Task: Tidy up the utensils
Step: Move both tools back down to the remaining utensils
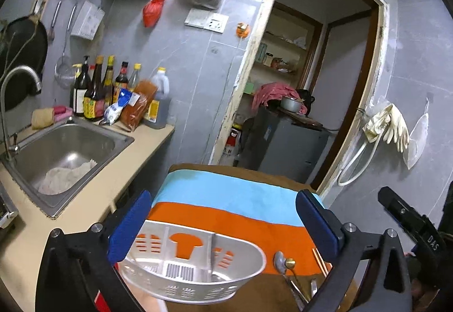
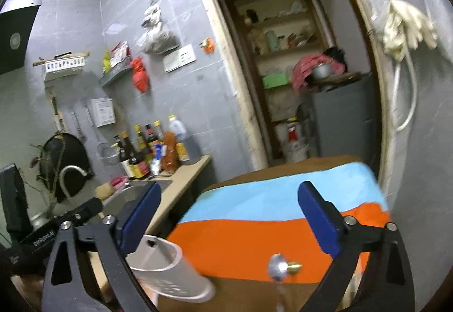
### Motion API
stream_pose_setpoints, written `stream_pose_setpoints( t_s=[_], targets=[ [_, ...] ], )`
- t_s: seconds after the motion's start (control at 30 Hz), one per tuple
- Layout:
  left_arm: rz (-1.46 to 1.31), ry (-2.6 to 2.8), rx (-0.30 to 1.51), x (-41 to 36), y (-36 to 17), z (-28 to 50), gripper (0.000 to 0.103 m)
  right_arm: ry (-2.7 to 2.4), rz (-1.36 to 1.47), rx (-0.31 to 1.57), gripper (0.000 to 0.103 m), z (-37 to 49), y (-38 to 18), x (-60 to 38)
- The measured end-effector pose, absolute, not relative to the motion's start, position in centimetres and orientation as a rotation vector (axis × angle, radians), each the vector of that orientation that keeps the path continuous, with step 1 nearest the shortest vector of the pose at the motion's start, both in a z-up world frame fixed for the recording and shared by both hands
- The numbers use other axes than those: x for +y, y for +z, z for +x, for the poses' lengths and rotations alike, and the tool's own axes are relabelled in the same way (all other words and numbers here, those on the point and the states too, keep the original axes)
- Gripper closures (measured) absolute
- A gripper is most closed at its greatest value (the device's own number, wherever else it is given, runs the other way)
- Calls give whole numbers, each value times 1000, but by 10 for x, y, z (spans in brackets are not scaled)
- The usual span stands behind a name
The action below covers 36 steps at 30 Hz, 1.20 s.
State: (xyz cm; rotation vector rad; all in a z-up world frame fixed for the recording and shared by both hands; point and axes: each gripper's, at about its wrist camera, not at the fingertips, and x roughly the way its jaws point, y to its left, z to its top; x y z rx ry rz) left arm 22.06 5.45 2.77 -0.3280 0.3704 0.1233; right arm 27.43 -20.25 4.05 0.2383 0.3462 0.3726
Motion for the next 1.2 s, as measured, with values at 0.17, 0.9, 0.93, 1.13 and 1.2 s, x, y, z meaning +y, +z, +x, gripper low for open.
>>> stream_pose_setpoints(
  t_s=[0.17, 0.9, 0.93, 1.13, 1.2],
  targets=[
    [-283, 101, 360, 24, 30, 223, 1, 299, 197, 313, 2, 269, 51, -237],
    [-232, 23, 464, -79, -22, 251, 1, 174, 146, 419, 2, 291, 10, -344],
    [-229, 22, 477, -81, -27, 254, 1, 166, 147, 438, 2, 295, 4, -348],
    [-229, 20, 550, -89, -53, 275, 1, 120, 153, 539, 2, 315, -35, -360],
    [-227, 23, 573, -90, -62, 283, 1, 120, 157, 562, 2, 321, -47, -362]
  ],
)
